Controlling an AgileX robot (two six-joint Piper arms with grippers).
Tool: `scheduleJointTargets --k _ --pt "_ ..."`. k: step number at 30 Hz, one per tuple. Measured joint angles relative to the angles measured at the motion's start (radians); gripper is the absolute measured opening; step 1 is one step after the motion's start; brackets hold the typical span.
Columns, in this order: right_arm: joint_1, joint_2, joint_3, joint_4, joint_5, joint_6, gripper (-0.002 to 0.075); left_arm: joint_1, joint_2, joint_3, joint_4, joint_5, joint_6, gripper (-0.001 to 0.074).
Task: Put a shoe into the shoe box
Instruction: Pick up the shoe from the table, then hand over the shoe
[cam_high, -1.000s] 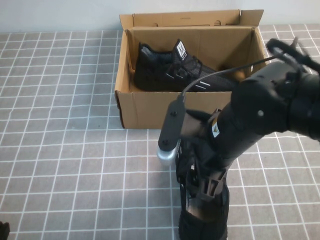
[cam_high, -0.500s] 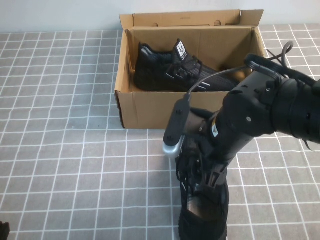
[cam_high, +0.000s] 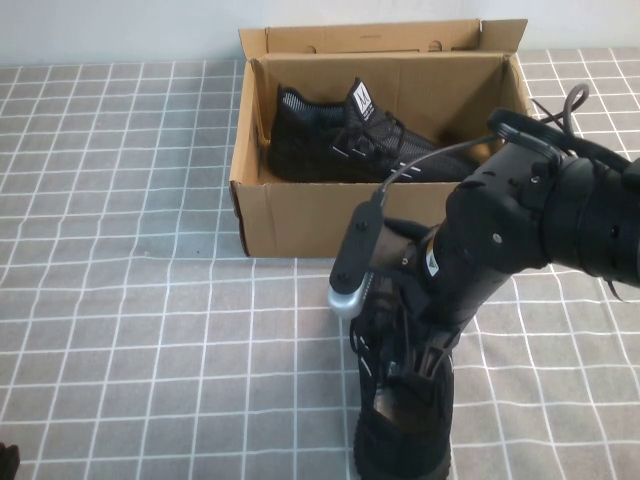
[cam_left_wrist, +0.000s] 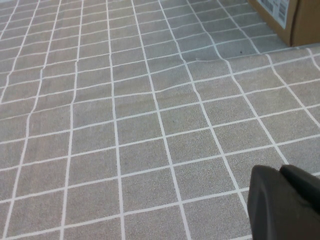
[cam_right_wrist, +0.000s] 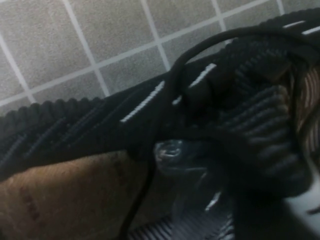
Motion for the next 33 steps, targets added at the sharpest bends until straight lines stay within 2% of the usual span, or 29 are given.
scheduleJointTargets --k 3,6,13,19,25,33 --pt "0.000 -0.002 0.000 0.005 0.003 0.000 0.0051 0.000 0.000 0.000 0.000 0.000 0.000 -0.0001" --pt "0.000 -0.030 0.000 0.008 0.013 0.000 0.0017 0.000 0.000 0.000 0.000 0.000 0.000 -0.0001" --pt "0.018 -0.225 -0.008 0.017 0.120 0.002 0.0011 0.000 0.000 0.000 0.000 0.000 0.000 -0.0001" --pt "0.018 -0.370 -0.138 0.032 0.259 0.002 0.0011 0.000 0.000 0.000 0.000 0.000 0.000 -0.0001" --pt "0.018 -0.387 -0.292 0.036 0.341 -0.040 0.0011 0.000 0.000 0.000 0.000 0.002 0.000 -0.0001" --pt "0.018 -0.349 -0.340 0.038 0.352 -0.121 0.0011 0.000 0.000 0.000 0.000 0.002 0.000 -0.0001"
